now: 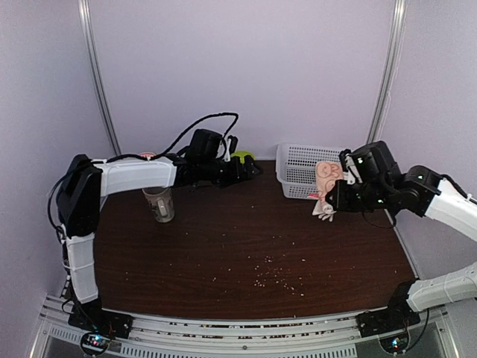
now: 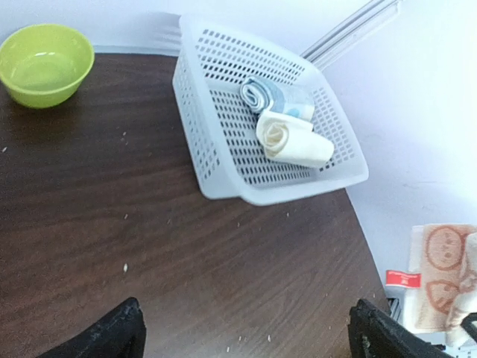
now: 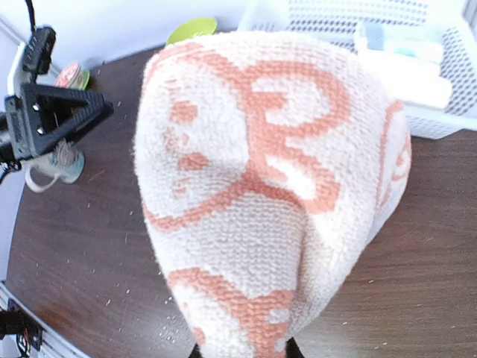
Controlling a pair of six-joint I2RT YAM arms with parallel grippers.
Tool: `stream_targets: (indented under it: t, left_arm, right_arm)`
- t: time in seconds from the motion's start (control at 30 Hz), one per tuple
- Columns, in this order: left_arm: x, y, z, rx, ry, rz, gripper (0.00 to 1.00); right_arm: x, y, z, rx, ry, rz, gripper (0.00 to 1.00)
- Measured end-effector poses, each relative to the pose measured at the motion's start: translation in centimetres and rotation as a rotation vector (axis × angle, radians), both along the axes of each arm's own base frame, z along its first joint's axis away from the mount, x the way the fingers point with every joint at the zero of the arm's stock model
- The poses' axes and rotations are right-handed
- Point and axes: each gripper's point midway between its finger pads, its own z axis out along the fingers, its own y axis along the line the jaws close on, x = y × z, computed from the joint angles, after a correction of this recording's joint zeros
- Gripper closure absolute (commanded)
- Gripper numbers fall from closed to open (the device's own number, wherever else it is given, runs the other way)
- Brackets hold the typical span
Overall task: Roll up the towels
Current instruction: Pick up the towel from the center of the board, then move the bin to the corner of the board.
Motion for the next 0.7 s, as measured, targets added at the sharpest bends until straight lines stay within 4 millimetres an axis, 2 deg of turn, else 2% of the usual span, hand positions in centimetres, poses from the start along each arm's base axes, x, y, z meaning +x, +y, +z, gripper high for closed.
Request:
stream_targets:
  t: [0.07,0.13,0.3,0.43,0.6,0.7]
  left_arm:
    - [1.7,-1.8,-0.3,-0.016,-0.014,-0.015,0.02]
    - [3.5,-3.8,-0.3,-0.038,-0.033,-0.032,0.02]
    - [7.7,-7.7,0.9,-0.086,-0.116,-0.051,0.02]
    - [9.8,-9.3,0.8,-0.100,-0.159,-0.047,0.02]
    - [10.8,-9.6,-2.1,-0.084,-0.128,-0.037,0.02]
    - [11.3,-9.7,-4.5,-0.077,-0.091,-0.031,0.09]
  right_arm:
    - [0.5,-2.7,1.7,0.007,-0.050,-0.060,1.00]
    - [1.0,-4.3,2.6,0.004,-0.074,-0.099,1.00]
    - [1.8,-5.7,2.7,-0.031,-0.079,-0.122,1.00]
    - [2.0,-6.6,2.6,-0.053,-0.076,-0.131,1.00]
    - [2.1,-7.6,3.3,-0.062,-0.089,-0.146,1.00]
    - [2.0,-7.8,3.7,-0.060,-0.098,-0.143,1.00]
